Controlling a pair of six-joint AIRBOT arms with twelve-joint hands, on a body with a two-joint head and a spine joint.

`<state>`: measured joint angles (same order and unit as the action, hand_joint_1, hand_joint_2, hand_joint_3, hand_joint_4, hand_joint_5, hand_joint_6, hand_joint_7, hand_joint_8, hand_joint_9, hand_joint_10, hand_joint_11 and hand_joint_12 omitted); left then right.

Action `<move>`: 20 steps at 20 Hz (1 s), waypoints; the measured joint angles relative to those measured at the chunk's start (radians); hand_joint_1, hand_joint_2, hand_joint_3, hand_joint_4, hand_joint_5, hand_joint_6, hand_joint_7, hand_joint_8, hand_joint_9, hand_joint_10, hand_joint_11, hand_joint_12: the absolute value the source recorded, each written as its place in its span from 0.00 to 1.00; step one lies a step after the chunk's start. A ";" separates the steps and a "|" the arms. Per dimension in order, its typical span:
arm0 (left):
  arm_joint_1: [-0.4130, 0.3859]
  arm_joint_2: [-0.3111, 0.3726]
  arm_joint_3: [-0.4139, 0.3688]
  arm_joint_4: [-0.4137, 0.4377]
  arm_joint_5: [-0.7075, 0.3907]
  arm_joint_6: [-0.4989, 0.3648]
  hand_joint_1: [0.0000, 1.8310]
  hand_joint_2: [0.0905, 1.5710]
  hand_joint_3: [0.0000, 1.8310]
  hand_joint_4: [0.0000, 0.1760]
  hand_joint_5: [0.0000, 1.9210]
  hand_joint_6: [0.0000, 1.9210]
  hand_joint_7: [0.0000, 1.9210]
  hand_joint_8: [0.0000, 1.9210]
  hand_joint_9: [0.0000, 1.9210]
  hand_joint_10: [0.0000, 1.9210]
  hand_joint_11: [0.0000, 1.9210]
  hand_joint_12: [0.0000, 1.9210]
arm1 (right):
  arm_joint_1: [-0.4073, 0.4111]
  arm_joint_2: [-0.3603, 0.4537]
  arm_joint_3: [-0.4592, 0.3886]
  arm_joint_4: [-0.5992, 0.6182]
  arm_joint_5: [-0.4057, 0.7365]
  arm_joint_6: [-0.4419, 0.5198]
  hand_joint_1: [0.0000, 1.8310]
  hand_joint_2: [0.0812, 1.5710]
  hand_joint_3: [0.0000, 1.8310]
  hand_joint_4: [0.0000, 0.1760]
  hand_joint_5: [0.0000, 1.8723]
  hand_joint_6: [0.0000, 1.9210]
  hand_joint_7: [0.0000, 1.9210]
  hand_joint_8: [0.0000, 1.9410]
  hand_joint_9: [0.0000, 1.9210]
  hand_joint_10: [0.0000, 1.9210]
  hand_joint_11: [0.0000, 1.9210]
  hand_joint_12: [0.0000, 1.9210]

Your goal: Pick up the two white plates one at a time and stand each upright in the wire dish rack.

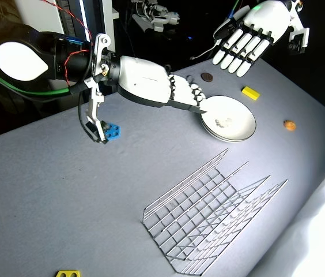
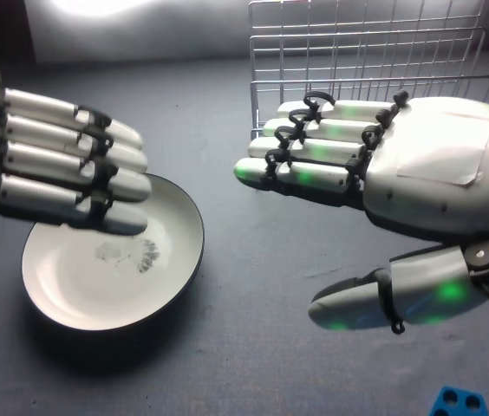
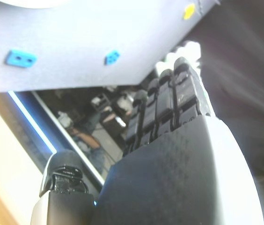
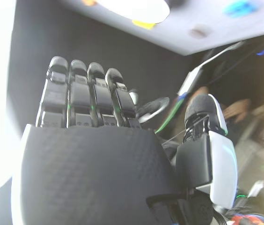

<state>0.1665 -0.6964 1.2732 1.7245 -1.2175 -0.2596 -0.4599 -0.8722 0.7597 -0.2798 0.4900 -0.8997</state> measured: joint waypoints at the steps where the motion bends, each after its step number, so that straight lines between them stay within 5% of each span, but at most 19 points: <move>1: 0.016 -0.005 0.009 0.011 -0.006 0.000 0.00 0.71 0.00 0.00 0.03 0.00 0.00 0.00 0.00 0.00 0.00 0.05 | -0.017 -0.010 0.003 0.000 0.026 -0.019 0.00 0.70 0.01 0.00 0.00 0.00 0.00 0.00 0.00 0.00 0.00 0.00; 9: 0.281 -0.069 0.074 -0.059 0.053 0.106 0.00 0.71 0.00 0.00 0.00 0.00 0.00 0.00 0.00 0.00 0.00 0.00 | -0.003 -0.024 0.003 0.063 0.031 -0.124 0.00 0.71 0.01 0.00 0.00 0.00 0.00 0.00 0.00 0.00 0.00 0.00; 13: 0.362 -0.108 0.112 -0.129 0.086 0.136 0.00 0.70 0.00 0.00 0.00 0.00 0.00 0.00 0.00 0.00 0.00 0.00 | 0.033 -0.045 -0.001 0.314 0.008 -0.338 0.00 0.71 0.01 0.00 0.00 0.00 0.00 0.00 0.00 0.00 0.00 0.00; 20: 0.471 -0.161 0.204 -0.176 0.130 0.181 0.00 0.69 0.00 0.00 0.00 0.00 0.00 0.00 0.00 0.00 0.00 0.00 | -0.044 -0.076 -0.015 0.356 0.121 -0.355 0.00 0.72 0.01 0.00 0.00 0.00 0.00 0.00 0.00 0.00 0.00 0.00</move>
<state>0.6373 -0.8577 1.4776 1.5486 -1.0870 -0.0784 -0.5037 -0.9482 0.7448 0.0761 0.6109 -1.2545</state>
